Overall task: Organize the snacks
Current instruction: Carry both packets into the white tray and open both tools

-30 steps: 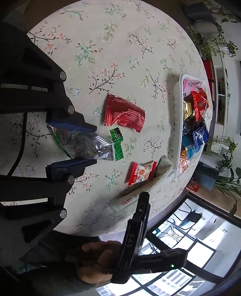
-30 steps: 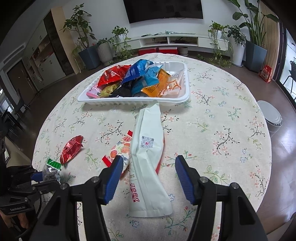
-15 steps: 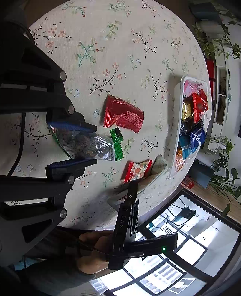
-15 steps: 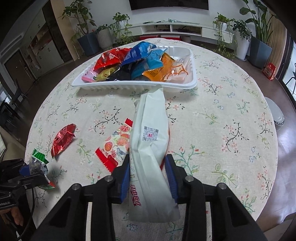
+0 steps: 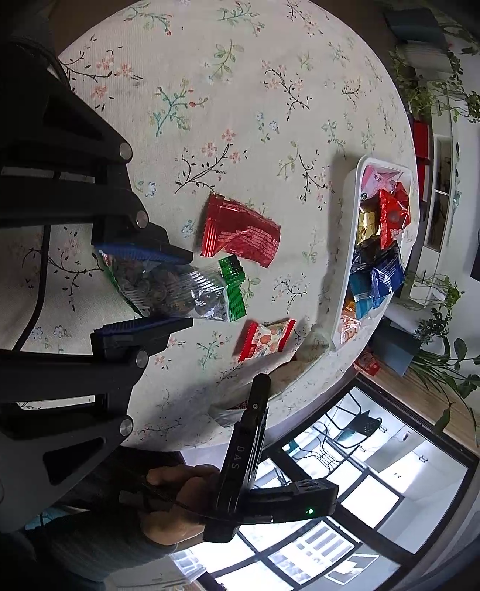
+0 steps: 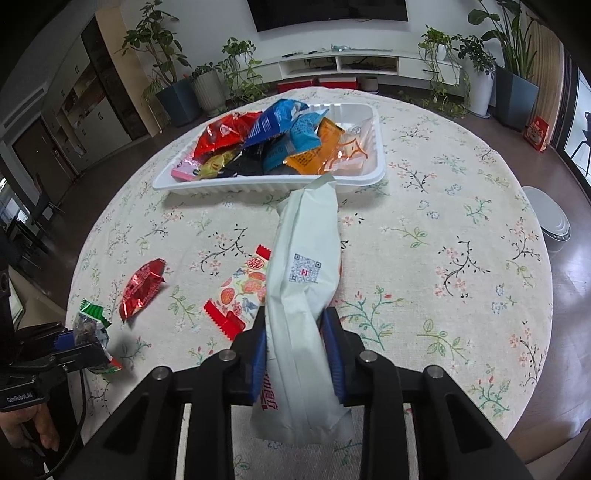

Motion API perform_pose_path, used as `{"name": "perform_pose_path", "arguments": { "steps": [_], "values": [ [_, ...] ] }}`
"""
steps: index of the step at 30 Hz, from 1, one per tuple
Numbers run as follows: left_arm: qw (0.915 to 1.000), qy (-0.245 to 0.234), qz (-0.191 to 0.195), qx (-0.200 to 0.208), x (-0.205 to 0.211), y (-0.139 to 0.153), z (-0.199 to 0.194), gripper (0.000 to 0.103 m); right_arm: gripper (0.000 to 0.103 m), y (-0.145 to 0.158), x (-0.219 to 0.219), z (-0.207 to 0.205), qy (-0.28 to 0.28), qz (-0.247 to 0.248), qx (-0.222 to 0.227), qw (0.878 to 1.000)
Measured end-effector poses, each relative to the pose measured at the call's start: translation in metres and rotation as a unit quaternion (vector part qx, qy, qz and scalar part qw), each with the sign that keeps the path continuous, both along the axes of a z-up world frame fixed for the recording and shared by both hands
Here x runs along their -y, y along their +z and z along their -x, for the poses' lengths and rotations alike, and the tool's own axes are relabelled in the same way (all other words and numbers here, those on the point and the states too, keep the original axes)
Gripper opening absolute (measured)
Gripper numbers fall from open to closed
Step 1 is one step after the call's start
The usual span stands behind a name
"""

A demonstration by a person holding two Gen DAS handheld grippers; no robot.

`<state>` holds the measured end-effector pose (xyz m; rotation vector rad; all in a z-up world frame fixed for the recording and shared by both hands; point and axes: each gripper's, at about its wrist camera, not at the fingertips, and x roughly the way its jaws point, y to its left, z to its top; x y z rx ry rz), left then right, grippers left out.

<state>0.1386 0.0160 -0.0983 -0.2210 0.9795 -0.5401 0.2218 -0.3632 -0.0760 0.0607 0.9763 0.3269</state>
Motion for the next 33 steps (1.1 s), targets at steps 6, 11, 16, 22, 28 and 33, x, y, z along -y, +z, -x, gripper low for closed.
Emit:
{"name": "perform_pose_path", "arguments": {
  "steps": [6, 11, 16, 22, 28, 33],
  "values": [
    [0.9999, 0.003, 0.014, 0.004, -0.004, 0.007, 0.0, 0.025, 0.029, 0.013, 0.005, 0.015, -0.006, -0.019, 0.015, 1.0],
    [0.9995, 0.015, 0.027, 0.012, -0.016, 0.019, -0.004, 0.025, 0.029, 0.028, 0.016, 0.026, -0.018, -0.036, 0.029, 0.999],
    [0.9987, 0.024, 0.038, 0.025, -0.027, 0.036, -0.015, 0.025, 0.029, 0.055, 0.028, 0.024, -0.03, -0.04, 0.055, 0.997],
    [0.9971, 0.03, 0.042, 0.055, -0.041, 0.072, -0.043, 0.025, 0.029, 0.091, 0.03, 0.002, -0.027, -0.032, 0.088, 0.995],
    [0.9958, 0.023, 0.039, 0.08, -0.043, 0.11, -0.093, 0.025, 0.029, 0.126, 0.016, -0.039, -0.019, -0.029, 0.123, 0.992],
    [0.9954, 0.018, 0.043, 0.084, -0.039, 0.132, -0.145, 0.025, 0.029, 0.141, 0.004, -0.081, -0.019, -0.025, 0.138, 0.99]
  ]
}}
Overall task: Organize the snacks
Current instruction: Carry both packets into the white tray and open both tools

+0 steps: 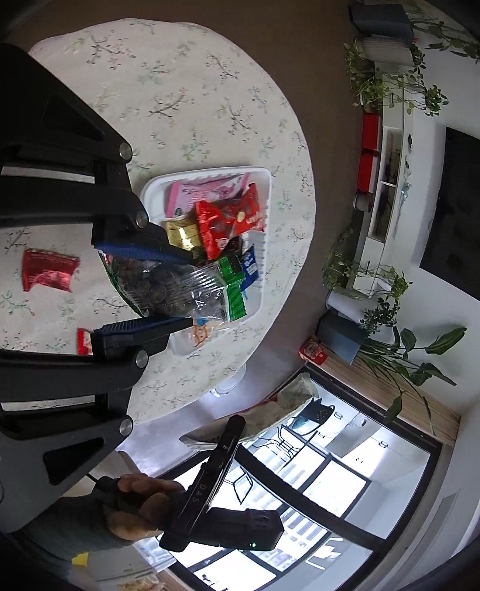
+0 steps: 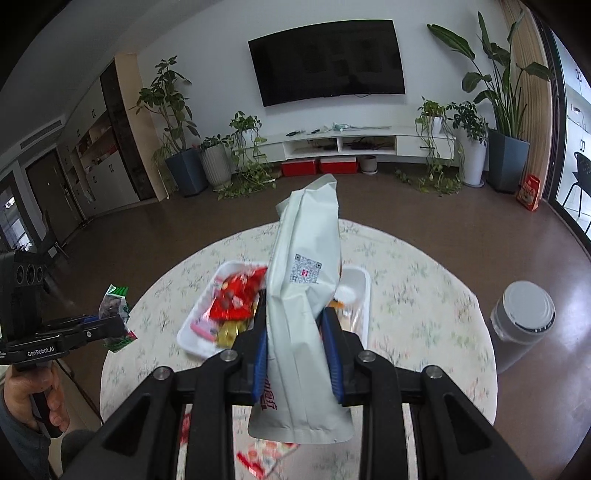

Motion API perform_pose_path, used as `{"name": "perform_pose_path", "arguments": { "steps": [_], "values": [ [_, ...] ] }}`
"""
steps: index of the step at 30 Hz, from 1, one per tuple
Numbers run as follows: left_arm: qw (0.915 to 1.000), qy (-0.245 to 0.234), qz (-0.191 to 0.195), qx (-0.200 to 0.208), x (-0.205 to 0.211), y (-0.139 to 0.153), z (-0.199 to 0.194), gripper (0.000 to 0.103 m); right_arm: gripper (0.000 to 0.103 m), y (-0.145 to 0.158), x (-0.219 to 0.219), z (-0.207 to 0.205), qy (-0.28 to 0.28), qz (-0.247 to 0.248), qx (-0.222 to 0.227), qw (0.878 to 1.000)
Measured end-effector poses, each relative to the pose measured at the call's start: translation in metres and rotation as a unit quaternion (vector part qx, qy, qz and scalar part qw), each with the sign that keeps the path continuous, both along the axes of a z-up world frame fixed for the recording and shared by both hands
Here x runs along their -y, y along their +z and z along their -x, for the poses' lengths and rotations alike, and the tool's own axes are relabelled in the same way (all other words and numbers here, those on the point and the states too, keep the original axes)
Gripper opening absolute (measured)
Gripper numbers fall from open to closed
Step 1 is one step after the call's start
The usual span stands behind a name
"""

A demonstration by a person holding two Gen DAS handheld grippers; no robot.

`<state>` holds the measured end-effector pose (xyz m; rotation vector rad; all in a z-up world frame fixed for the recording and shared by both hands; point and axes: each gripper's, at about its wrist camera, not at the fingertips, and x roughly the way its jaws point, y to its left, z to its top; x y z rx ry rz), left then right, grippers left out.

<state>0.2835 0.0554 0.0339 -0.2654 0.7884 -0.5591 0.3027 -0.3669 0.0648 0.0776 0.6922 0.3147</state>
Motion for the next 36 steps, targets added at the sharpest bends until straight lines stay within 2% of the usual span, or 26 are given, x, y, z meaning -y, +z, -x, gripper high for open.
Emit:
{"name": "perform_pose_path", "arguments": {
  "steps": [6, 13, 20, 26, 36],
  "values": [
    [0.9997, -0.013, -0.02, -0.008, 0.021, 0.002, -0.064, 0.025, 0.029, -0.02, -0.013, -0.053, -0.005, 0.011, -0.023, 1.0],
    [0.998, -0.022, -0.045, -0.038, 0.048, -0.034, -0.123, 0.025, 0.029, -0.067, -0.027, -0.095, -0.002, 0.038, -0.067, 0.997],
    [0.9957, -0.025, -0.067, -0.059, 0.065, -0.068, -0.143, 0.025, 0.029, -0.102, -0.025, -0.109, -0.013, 0.052, -0.097, 0.994],
    [0.9932, -0.023, -0.082, -0.079, 0.071, -0.097, -0.154, 0.025, 0.029, -0.115, -0.026, -0.112, -0.013, 0.06, -0.115, 0.991],
    [0.9924, -0.02, -0.094, -0.077, 0.08, -0.107, -0.156, 0.025, 0.029, -0.127, -0.02, -0.113, -0.02, 0.064, -0.132, 0.989]
  ]
}}
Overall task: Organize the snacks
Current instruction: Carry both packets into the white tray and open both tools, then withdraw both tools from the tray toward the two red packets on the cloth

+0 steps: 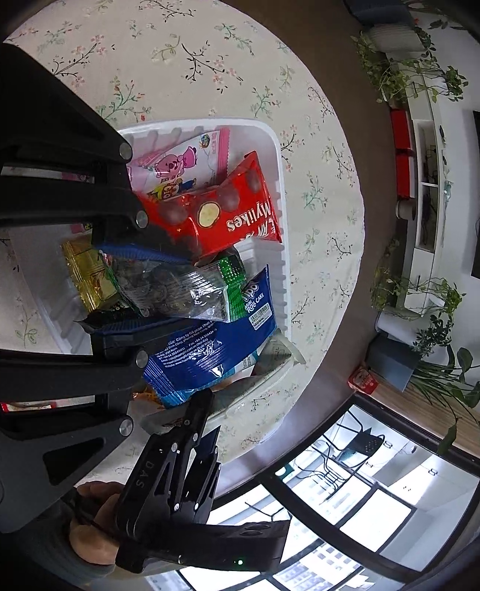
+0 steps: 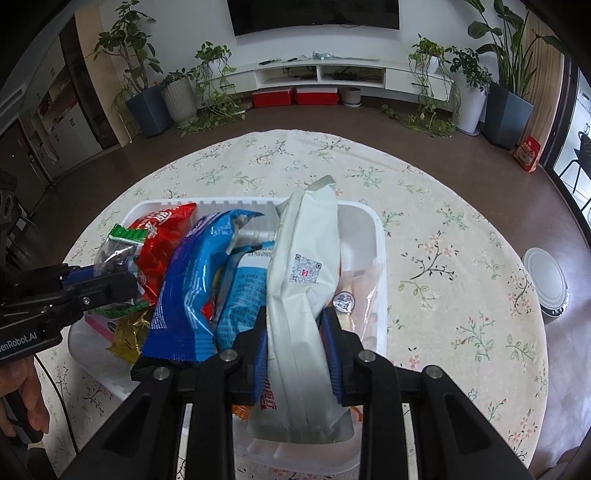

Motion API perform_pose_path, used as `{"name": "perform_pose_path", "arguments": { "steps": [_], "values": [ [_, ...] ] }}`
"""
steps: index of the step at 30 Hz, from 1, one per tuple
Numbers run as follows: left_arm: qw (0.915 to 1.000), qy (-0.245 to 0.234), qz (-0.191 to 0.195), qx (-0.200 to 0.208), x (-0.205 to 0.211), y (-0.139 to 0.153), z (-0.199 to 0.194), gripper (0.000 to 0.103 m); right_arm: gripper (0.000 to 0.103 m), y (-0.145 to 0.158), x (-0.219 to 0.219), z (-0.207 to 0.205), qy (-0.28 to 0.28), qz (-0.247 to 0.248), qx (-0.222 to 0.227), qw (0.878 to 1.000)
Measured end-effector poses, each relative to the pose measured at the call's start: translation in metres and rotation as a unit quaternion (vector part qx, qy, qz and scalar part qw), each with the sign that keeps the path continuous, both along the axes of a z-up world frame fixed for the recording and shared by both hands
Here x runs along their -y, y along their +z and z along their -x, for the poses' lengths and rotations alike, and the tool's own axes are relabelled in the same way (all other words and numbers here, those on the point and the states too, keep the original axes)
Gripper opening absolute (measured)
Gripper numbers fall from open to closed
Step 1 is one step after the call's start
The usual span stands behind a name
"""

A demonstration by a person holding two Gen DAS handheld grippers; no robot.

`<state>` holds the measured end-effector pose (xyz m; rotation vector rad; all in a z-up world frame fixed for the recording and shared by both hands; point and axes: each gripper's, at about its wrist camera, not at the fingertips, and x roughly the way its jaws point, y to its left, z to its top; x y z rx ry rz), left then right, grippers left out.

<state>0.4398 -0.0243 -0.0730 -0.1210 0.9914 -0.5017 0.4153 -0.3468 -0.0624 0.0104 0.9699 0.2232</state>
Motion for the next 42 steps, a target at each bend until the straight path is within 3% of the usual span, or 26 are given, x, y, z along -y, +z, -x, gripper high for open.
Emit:
{"name": "perform_pose_path", "arguments": {
  "steps": [16, 19, 20, 21, 25, 29, 34, 38, 42],
  "values": [
    [1.0, 0.004, -0.007, 0.002, 0.004, 0.003, 0.005, 0.029, 0.031, -0.001, -0.007, -0.002, 0.005, 0.027, 0.004, 1.0],
    [0.9999, 0.004, -0.009, 0.005, 0.005, 0.003, 0.005, 0.037, 0.032, -0.001, -0.011, 0.0, 0.007, 0.039, 0.009, 0.999],
    [0.9999, 0.004, -0.01, 0.007, 0.005, 0.004, 0.005, 0.048, 0.032, 0.0, -0.012, 0.001, 0.007, 0.044, 0.012, 0.999],
    [0.9999, 0.003, -0.007, 0.01, 0.005, 0.004, 0.006, 0.052, 0.033, 0.0, -0.012, 0.001, 0.008, 0.046, 0.013, 0.999],
    [0.9998, 0.006, -0.008, 0.014, 0.004, 0.005, 0.006, 0.052, 0.035, 0.004, -0.014, 0.002, 0.006, 0.051, 0.021, 0.998],
    [0.9998, 0.005, -0.006, 0.019, 0.003, 0.008, 0.008, 0.058, 0.048, 0.012, -0.017, 0.005, 0.008, 0.06, 0.038, 0.997],
    [0.9996, 0.008, -0.005, 0.025, 0.002, 0.011, 0.012, 0.064, 0.055, 0.018, -0.019, 0.009, 0.009, 0.063, 0.049, 0.997],
    [0.9992, 0.016, -0.002, 0.037, -0.003, 0.016, 0.02, 0.077, 0.069, 0.026, -0.016, 0.015, 0.0, 0.054, 0.061, 0.997],
    [0.9987, 0.02, 0.002, 0.047, -0.008, 0.023, 0.03, 0.1, 0.083, 0.037, -0.007, 0.025, -0.014, 0.036, 0.083, 0.996]
  ]
}}
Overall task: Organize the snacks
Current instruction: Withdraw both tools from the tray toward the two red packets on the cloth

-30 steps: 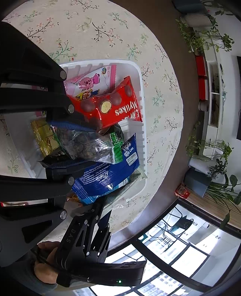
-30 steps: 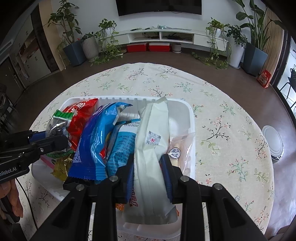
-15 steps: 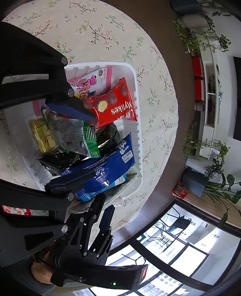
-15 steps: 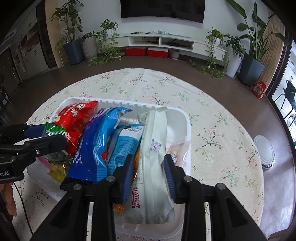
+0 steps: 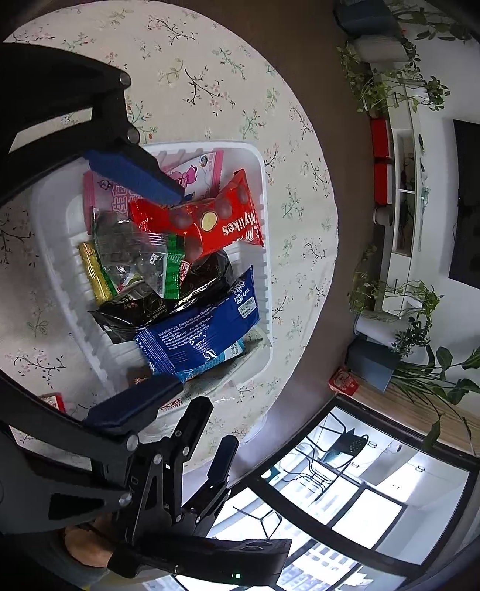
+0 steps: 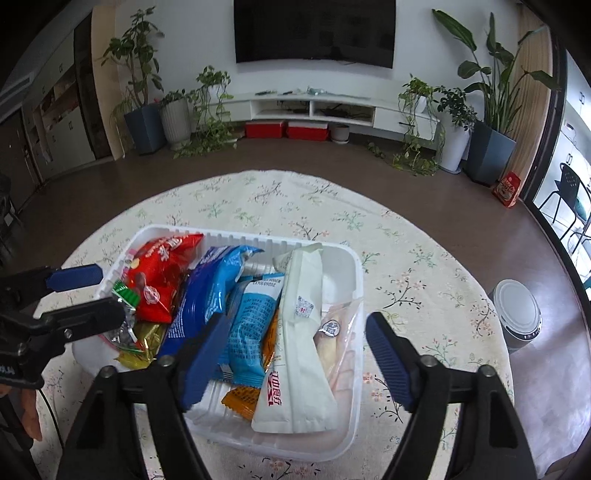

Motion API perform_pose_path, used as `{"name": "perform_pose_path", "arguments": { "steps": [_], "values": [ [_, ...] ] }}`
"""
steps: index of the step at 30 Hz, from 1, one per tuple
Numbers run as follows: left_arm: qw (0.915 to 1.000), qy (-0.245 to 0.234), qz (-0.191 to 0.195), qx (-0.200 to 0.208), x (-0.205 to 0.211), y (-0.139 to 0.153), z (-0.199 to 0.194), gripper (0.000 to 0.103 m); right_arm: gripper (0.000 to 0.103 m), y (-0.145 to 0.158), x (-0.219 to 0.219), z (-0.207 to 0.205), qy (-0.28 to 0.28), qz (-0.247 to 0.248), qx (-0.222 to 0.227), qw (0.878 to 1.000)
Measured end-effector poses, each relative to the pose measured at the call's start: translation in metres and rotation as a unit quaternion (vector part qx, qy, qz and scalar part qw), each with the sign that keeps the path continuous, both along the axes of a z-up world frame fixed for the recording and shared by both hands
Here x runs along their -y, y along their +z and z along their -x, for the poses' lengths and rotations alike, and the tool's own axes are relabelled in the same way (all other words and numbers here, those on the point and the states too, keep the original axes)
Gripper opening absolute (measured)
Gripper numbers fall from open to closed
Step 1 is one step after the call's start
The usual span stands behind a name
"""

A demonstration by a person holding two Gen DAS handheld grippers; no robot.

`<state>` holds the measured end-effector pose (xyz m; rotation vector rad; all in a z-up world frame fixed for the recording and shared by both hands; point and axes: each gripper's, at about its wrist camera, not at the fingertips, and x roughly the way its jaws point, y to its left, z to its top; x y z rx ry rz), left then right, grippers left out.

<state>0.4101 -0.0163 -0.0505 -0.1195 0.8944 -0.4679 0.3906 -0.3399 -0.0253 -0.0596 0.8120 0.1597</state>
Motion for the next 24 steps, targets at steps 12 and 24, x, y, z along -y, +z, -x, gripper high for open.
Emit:
{"name": "perform_pose_path", "arguments": {
  "steps": [12, 24],
  "values": [
    [0.9959, 0.012, -0.043, 0.079, -0.026, 0.024, 0.094, 0.103, 0.091, 0.013, 0.027, 0.071, -0.011, -0.087, 0.022, 0.996],
    [0.9932, 0.06, -0.057, 0.082, -0.047, -0.003, 0.229, 0.103, 0.095, -0.002, 0.032, 0.171, -0.021, -0.128, -0.011, 0.991]
  ]
}}
